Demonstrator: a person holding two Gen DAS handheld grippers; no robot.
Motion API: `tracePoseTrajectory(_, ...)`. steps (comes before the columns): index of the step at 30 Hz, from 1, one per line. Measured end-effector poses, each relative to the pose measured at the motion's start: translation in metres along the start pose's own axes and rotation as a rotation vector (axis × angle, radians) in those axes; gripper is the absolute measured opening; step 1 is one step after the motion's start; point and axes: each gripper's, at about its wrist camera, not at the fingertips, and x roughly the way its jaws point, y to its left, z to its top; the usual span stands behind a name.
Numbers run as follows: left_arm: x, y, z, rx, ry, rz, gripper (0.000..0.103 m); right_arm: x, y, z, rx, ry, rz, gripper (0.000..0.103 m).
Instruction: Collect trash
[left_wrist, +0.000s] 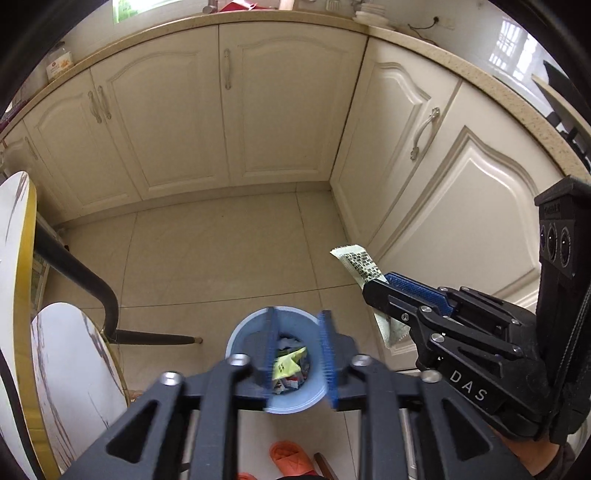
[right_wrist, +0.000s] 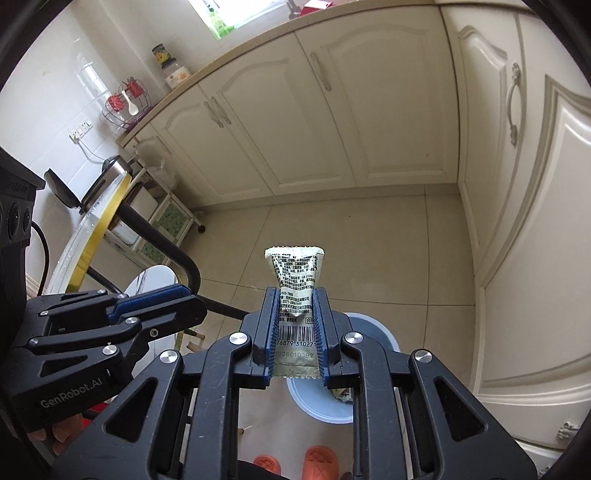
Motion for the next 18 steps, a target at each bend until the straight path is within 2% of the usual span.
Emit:
tracePoseTrajectory(1,0.0,-0.001,-0.001,0.001,-0.008,0.009,0.048,0.002,-0.004,-0.002,0.002,0.003,0.002,0.018)
tracePoseTrajectory(2,-0.002,-0.001,-0.004,0.001,-0.022,0.021,0.059,0.004,-0.004,-0.002,0.004,0.006,0.001,0.018)
tracePoseTrajectory(5,-0.006,-0.002,-0.004,-0.007,-0.051,0.058,0.07,0.011,-0.005,-0.005,0.006,0.016,0.003,0.018)
tracePoseTrajectory(8,-0.01,-0.003,-0.005,-0.019,-0.071,0.073,0.075,0.018,-0.005,-0.007,0.011,0.031,0.011,0.018)
tracePoseTrajectory(11,-0.016,-0.008,-0.009,-0.026,-0.083,0.092,0.076,0.025,-0.006,-0.007,0.021,0.037,0.014,0.026)
tracePoseTrajectory(15,-0.031,-0.015,-0.015,-0.026,-0.106,0.097,0.076,0.023,-0.003,-0.008,0.034,0.025,0.019,0.046)
tracePoseTrajectory(18,-0.049,-0.018,-0.019,-0.029,-0.13,0.095,0.076,0.014,0.003,-0.008,0.027,0.014,0.018,0.048)
